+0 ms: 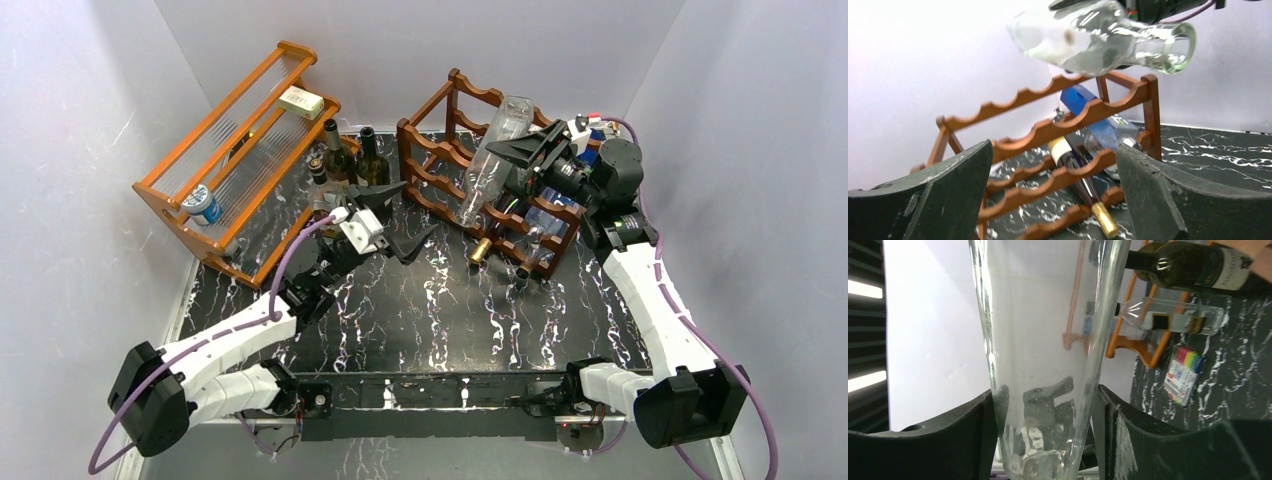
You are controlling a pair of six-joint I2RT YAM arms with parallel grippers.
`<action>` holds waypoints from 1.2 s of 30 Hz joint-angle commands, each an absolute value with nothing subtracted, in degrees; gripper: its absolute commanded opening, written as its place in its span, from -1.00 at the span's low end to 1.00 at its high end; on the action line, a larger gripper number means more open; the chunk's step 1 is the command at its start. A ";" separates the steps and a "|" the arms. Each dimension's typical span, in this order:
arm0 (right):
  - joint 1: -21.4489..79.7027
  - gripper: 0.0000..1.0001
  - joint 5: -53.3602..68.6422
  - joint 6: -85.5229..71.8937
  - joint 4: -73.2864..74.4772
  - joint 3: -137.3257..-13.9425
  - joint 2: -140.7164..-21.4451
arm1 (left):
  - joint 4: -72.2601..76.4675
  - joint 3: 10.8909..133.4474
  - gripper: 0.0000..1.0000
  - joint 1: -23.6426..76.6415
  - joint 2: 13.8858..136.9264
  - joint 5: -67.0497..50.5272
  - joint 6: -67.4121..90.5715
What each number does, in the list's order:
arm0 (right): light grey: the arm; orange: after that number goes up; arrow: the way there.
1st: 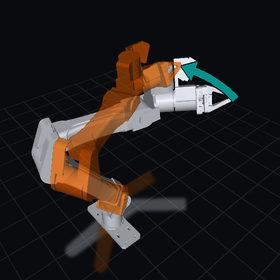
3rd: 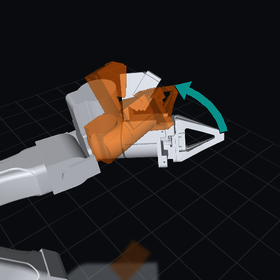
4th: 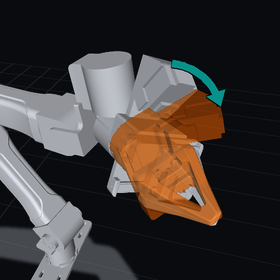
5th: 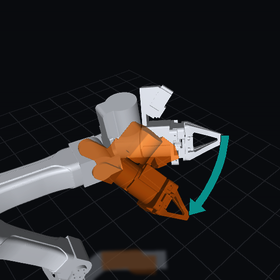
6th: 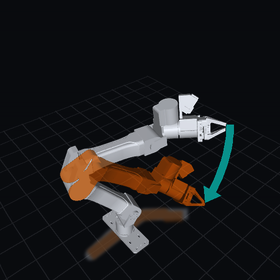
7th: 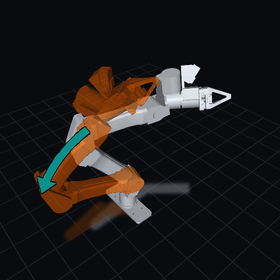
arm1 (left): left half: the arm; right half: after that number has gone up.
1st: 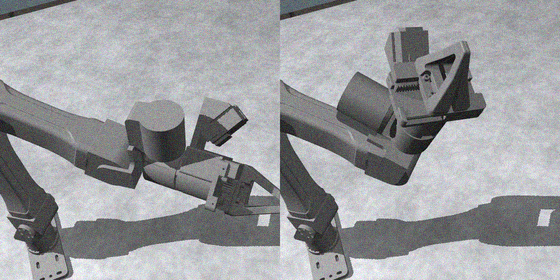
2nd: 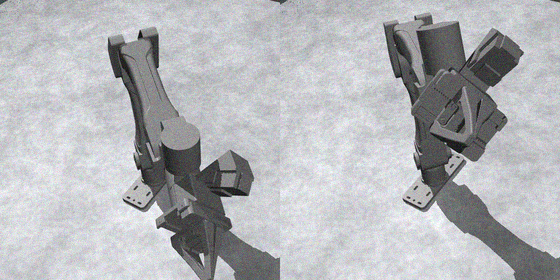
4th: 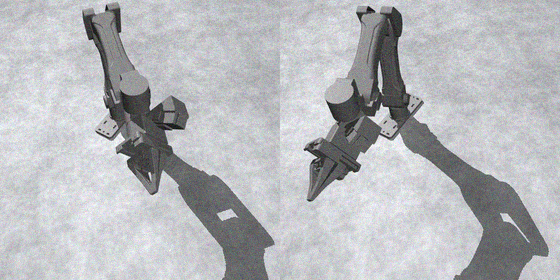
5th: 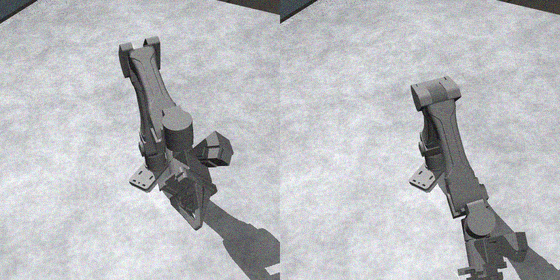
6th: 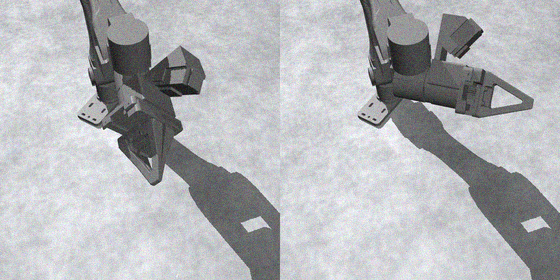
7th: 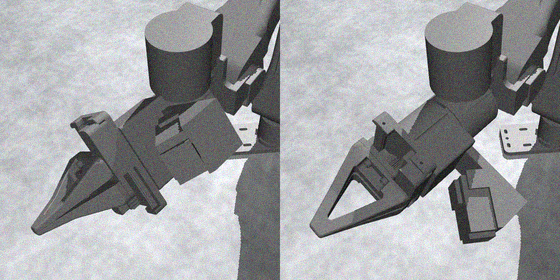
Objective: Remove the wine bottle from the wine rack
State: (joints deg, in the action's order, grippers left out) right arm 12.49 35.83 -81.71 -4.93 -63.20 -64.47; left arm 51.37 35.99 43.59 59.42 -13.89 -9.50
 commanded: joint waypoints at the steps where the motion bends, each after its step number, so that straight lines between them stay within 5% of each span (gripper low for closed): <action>1: 12.39 -0.14 37.96 -89.50 -16.66 -64.87 -61.73 | 58.54 40.48 0.79 46.56 62.28 -18.37 -19.48; 22: 12.56 -0.13 38.84 -100.37 -17.26 -62.24 -62.40 | 72.39 54.59 0.48 55.69 77.46 -19.98 -34.12; 36: 12.50 -0.12 39.94 -105.59 -20.10 -60.15 -61.87 | 72.77 58.16 0.06 59.11 81.30 -18.81 -41.50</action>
State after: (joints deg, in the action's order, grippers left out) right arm 12.49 39.20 -102.43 -12.47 -60.16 -64.14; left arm 69.06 55.70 58.74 81.06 -17.87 -38.76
